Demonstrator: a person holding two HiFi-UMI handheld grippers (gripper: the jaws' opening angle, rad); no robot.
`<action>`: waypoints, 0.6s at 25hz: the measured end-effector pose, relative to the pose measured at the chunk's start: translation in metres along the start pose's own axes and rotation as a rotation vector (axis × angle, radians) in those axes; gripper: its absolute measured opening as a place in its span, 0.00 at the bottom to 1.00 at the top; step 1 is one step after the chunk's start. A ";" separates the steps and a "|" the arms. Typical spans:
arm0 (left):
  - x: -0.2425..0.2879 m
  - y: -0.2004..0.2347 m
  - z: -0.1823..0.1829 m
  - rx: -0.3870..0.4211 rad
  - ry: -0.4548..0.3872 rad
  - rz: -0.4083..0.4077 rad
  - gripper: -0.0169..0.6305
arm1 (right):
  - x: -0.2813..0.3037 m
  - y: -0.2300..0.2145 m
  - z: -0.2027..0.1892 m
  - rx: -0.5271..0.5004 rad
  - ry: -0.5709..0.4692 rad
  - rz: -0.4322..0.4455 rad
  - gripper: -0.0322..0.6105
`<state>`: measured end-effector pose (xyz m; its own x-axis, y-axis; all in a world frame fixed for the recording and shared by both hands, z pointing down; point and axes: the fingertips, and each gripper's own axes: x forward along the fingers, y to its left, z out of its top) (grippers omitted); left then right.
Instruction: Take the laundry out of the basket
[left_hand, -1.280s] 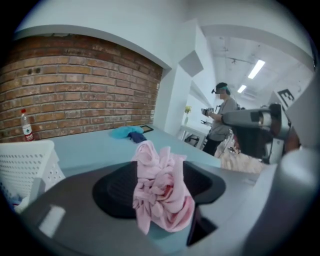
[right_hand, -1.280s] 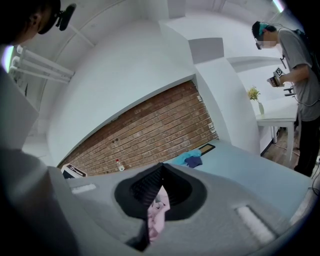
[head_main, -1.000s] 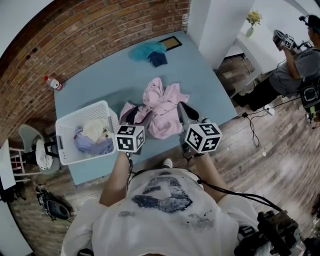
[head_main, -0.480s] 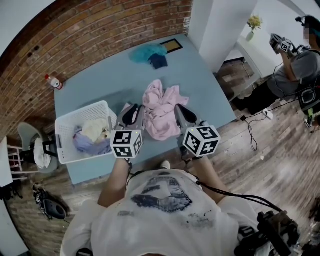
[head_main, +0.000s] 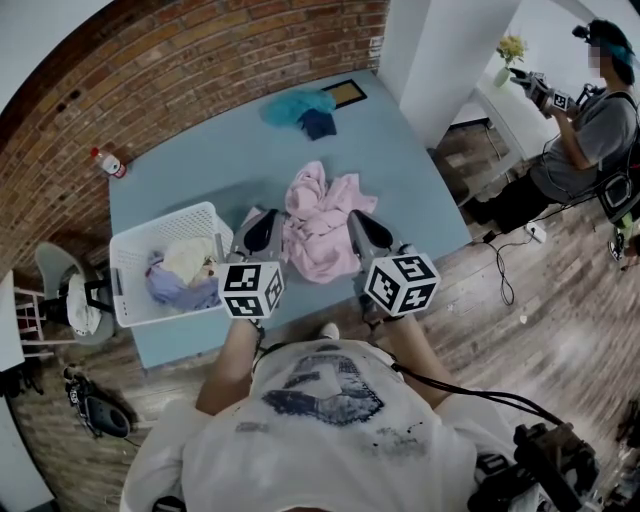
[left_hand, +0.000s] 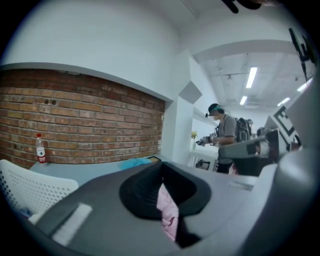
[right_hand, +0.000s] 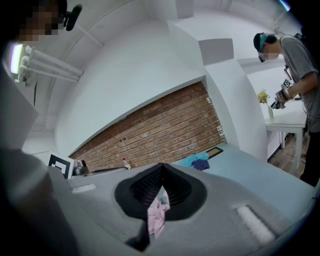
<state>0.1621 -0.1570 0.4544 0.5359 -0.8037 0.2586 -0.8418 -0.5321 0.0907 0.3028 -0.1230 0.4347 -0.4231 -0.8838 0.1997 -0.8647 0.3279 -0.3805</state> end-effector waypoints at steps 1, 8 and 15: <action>0.001 0.000 0.000 0.007 0.001 0.003 0.01 | 0.000 -0.001 0.000 0.001 0.000 0.000 0.05; -0.001 -0.005 0.001 0.020 -0.016 -0.007 0.01 | -0.003 -0.004 -0.003 0.011 -0.003 -0.002 0.05; -0.016 0.006 0.021 0.035 -0.006 0.020 0.01 | 0.005 0.011 0.014 0.028 -0.050 0.042 0.05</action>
<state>0.1499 -0.1529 0.4309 0.5193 -0.8160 0.2538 -0.8497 -0.5246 0.0519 0.2953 -0.1283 0.4191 -0.4440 -0.8853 0.1383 -0.8383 0.3559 -0.4131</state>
